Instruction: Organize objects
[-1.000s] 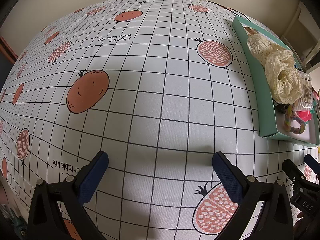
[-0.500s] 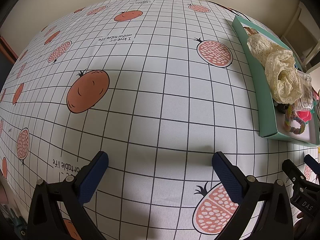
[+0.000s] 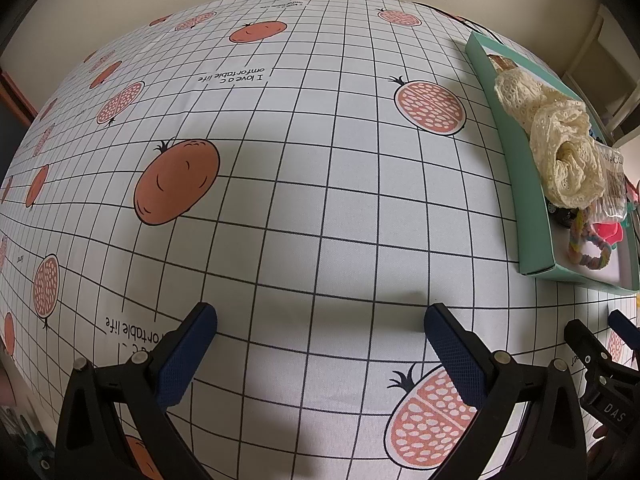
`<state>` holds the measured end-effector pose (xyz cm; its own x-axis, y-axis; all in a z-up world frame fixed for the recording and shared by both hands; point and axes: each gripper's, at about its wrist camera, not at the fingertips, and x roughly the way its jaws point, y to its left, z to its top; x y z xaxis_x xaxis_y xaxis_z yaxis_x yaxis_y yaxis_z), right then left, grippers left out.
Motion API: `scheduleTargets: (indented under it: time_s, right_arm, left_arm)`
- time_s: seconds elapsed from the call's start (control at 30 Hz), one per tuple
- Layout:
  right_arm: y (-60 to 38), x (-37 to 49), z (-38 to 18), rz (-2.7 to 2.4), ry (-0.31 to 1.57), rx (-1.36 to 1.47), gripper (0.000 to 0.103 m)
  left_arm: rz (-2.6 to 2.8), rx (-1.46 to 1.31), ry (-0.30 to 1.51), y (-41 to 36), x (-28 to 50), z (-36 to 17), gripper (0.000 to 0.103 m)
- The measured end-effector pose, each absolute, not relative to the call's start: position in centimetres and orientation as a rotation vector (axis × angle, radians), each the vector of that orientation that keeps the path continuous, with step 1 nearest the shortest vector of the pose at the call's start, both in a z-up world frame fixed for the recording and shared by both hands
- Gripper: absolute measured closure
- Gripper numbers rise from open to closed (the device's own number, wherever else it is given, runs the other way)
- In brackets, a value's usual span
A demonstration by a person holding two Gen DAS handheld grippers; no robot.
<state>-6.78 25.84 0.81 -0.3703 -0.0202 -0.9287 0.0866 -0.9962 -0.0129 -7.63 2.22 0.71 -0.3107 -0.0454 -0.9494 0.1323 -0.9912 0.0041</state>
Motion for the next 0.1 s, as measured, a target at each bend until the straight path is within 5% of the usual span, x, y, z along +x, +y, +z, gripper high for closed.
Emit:
scheduleTargets:
  time_s: [0.1]
  right_arm:
    - [25.81,-6.7,0.83,-2.547,0.091,1.724,0.0]
  left_arm:
    - [-2.455,1.775,0.113,2.25,-7.61,0.73,0.0]
